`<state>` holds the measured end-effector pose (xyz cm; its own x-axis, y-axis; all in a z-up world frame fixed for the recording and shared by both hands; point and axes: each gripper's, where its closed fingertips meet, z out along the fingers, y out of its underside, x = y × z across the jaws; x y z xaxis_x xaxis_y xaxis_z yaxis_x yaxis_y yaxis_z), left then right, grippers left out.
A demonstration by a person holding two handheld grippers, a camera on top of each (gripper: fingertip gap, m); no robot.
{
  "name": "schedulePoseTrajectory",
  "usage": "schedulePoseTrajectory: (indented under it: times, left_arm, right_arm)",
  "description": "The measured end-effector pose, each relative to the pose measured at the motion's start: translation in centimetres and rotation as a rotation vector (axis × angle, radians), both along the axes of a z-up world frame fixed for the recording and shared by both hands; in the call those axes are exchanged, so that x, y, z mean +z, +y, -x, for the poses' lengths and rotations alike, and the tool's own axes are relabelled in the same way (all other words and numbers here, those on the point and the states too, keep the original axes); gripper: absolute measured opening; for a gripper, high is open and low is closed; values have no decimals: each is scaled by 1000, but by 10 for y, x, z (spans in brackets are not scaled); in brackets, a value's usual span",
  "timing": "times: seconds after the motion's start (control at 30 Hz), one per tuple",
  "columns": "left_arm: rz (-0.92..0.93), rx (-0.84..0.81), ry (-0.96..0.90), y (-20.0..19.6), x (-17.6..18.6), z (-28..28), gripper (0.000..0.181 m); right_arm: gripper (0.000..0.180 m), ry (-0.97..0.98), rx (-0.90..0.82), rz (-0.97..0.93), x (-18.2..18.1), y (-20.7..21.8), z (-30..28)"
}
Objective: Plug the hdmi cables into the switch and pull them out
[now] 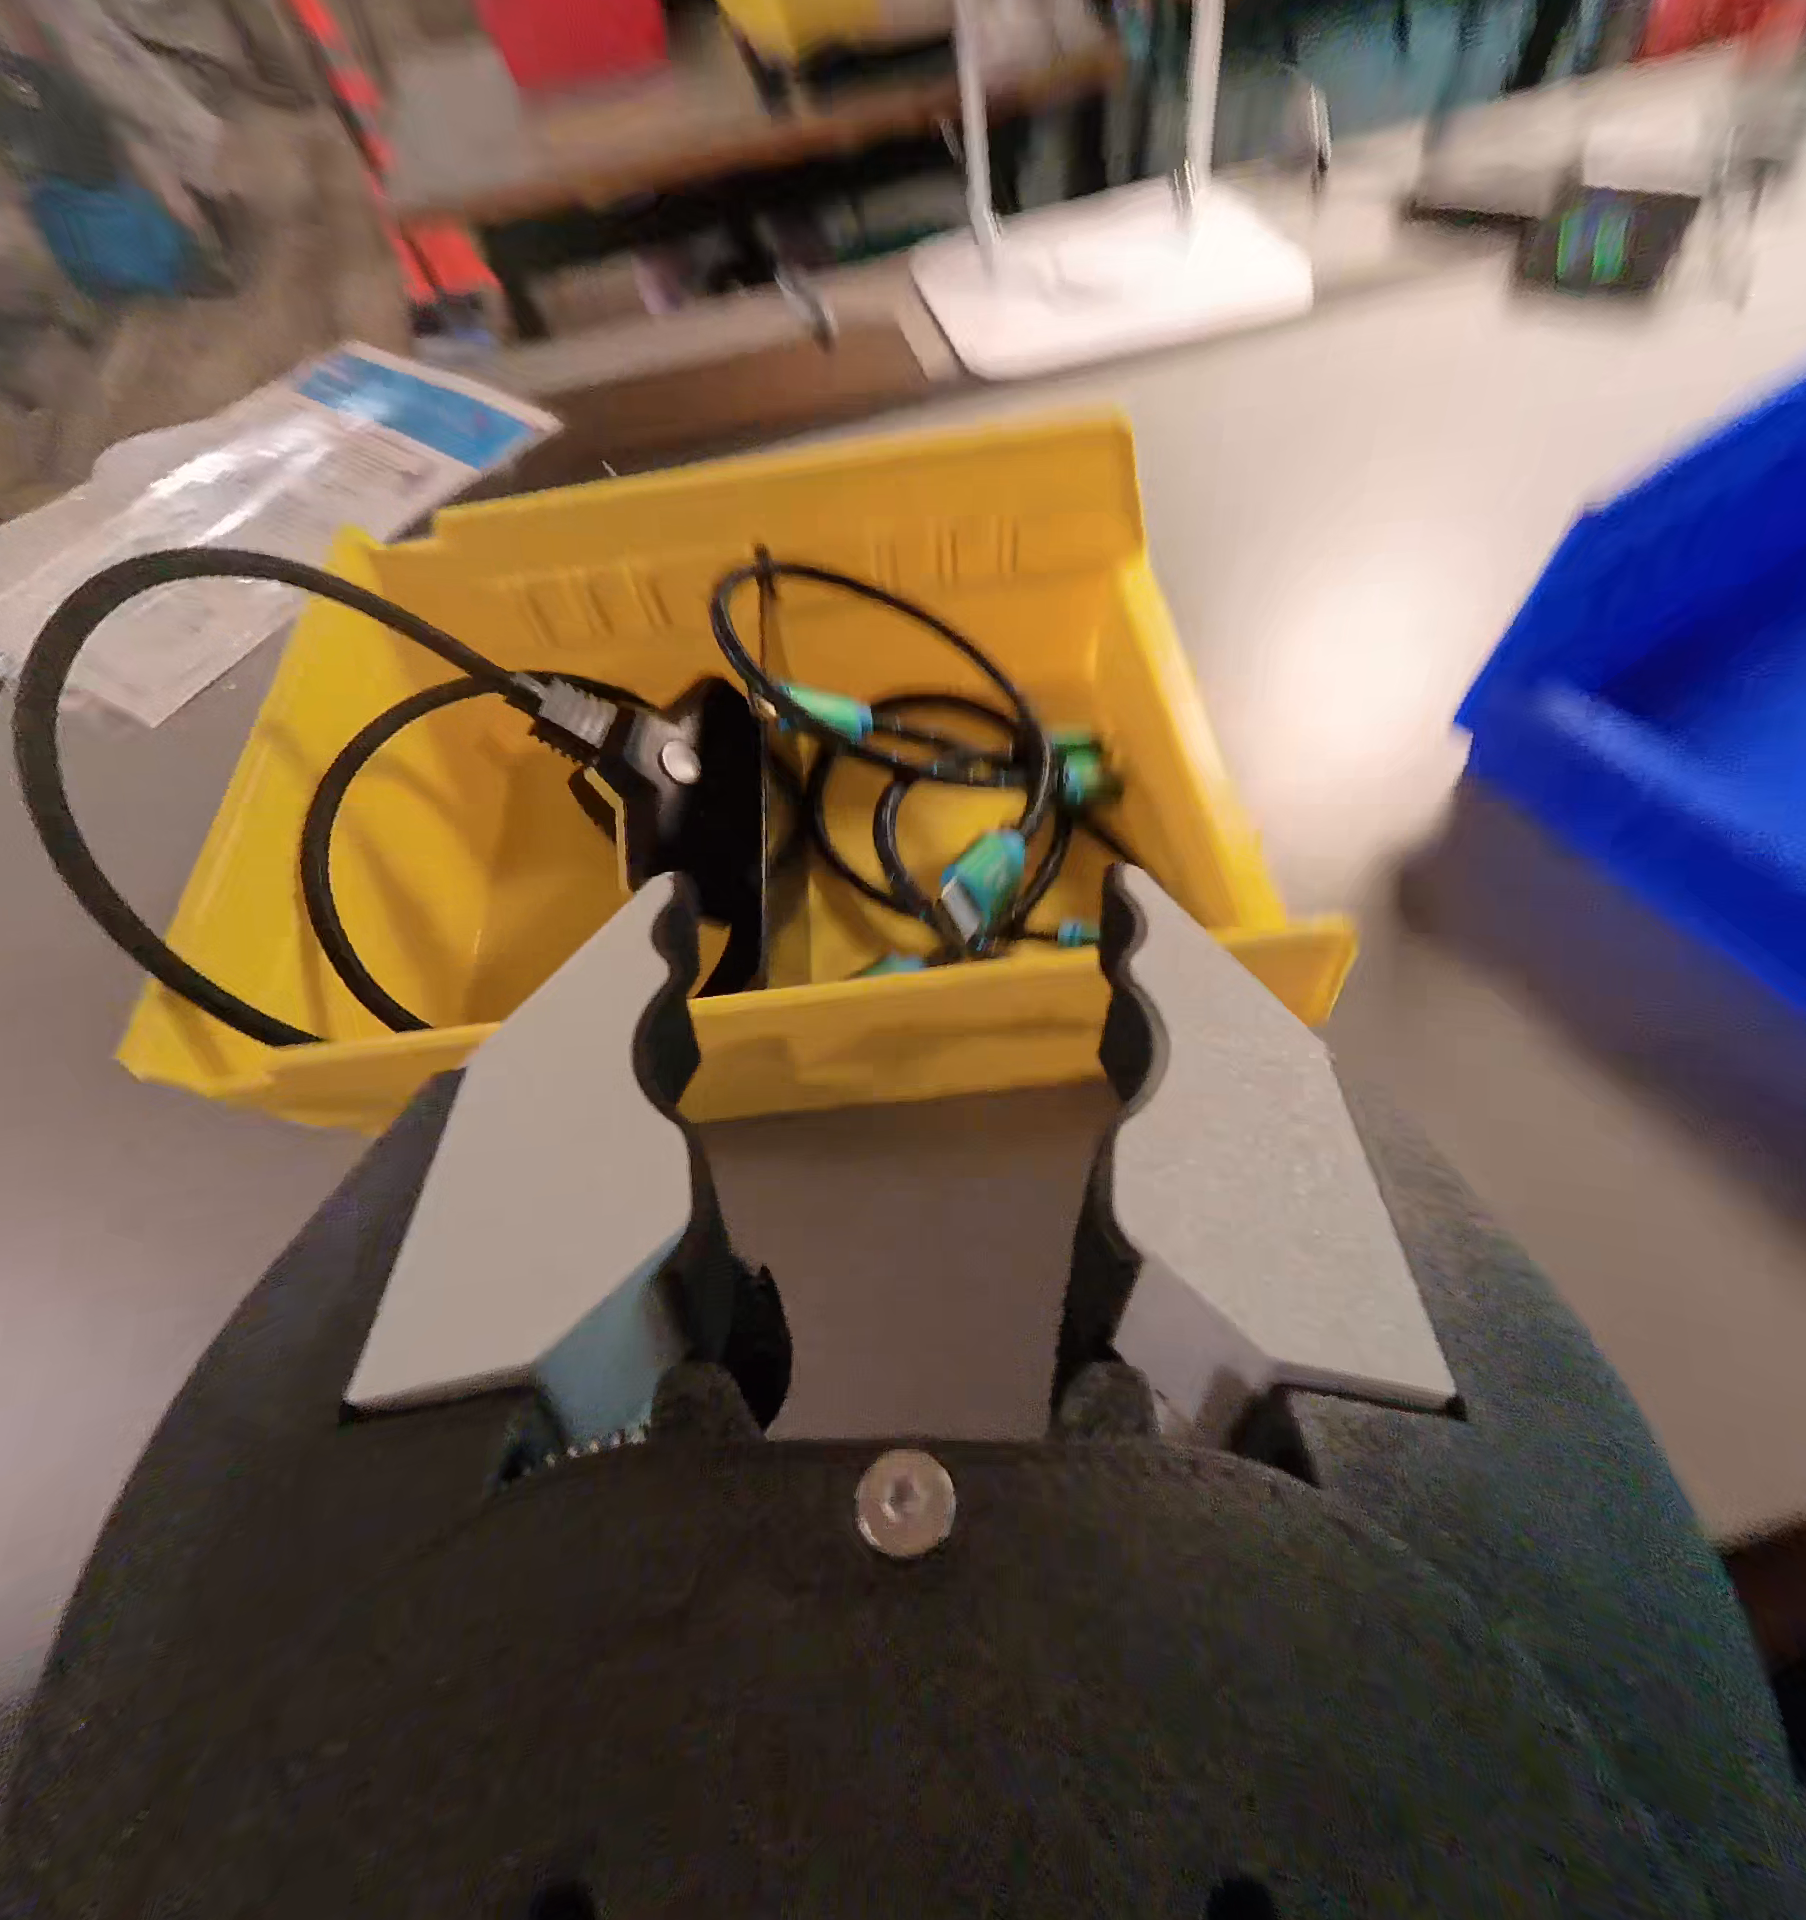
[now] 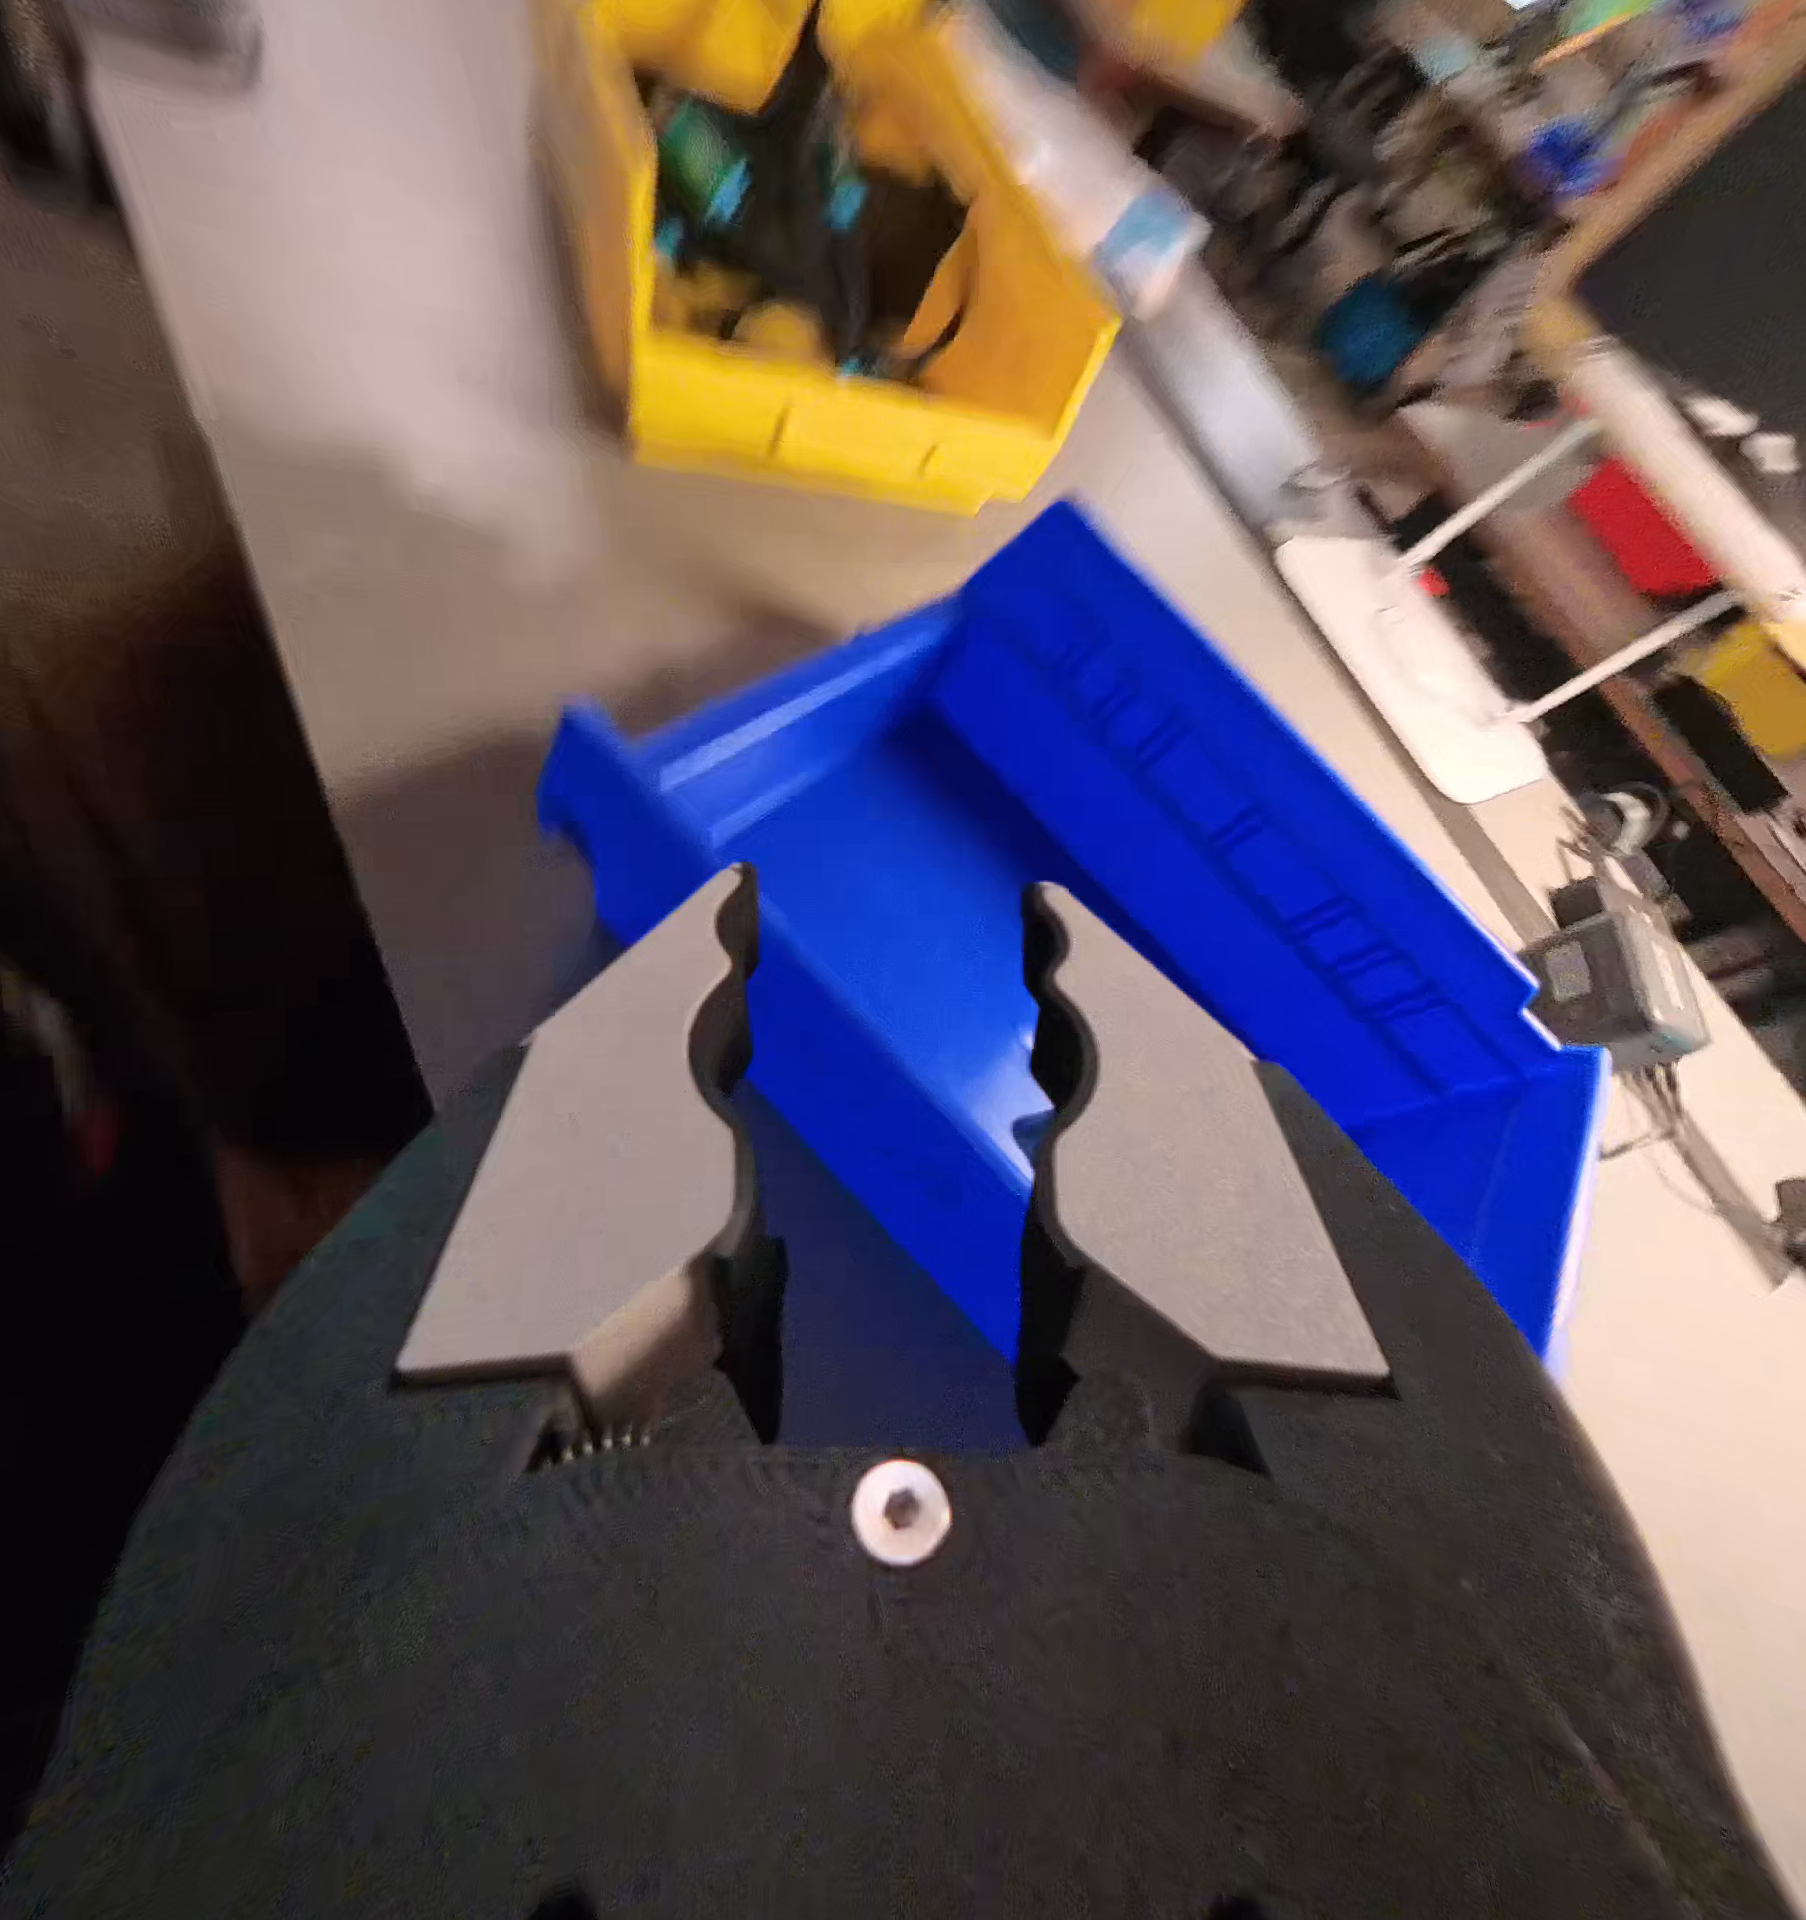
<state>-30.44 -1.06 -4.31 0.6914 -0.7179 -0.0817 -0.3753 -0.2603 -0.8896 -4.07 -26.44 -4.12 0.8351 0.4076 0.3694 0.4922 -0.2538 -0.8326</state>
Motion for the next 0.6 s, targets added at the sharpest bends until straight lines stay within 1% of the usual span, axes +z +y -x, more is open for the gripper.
schedulePoseTrajectory:
  times: [0.03, 0.1, 0.13, 0.17, 0.23, 0.33, 0.4, 0.43, 0.53, 0.6]
  left_arm:
    - [-32, 72, -79, 0, 3, -1, 87]
    - [-100, 217, -165, -1, -1, 2, 98]
    - [-121, 272, -206, -2, -4, 1, 105]
    - [-132, 301, -239, -5, -9, -4, 107]
    - [-137, 321, -258, -11, -17, -17, 115]
    - [-184, 341, -203, -11, -24, -34, 117]
    - [-193, 364, -143, -5, -34, -36, 119]
    - [-217, 371, -147, -4, -33, -34, 119]
    - [-201, 437, -176, 3, -33, -5, 109]
    - [-171, 452, -192, 6, -34, 18, 116]
  right_arm:
    - [60, 92, -61, -58, 6, 3, 8]
    - [75, 217, -183, -132, 5, 10, 21]
    - [79, 235, -240, -156, -1, 14, 26]
    - [82, 229, -293, -174, -8, 18, 30]
    - [89, 191, -392, -201, -20, 26, 31]
    - [88, 116, -538, -273, -21, 34, 13]
    - [86, 106, -591, -289, -19, 35, 1]
    - [87, 99, -611, -288, -20, 33, -6]
    - [82, 82, -654, -294, -19, 19, -29]
    - [80, 106, -673, -285, -19, 6, -45]
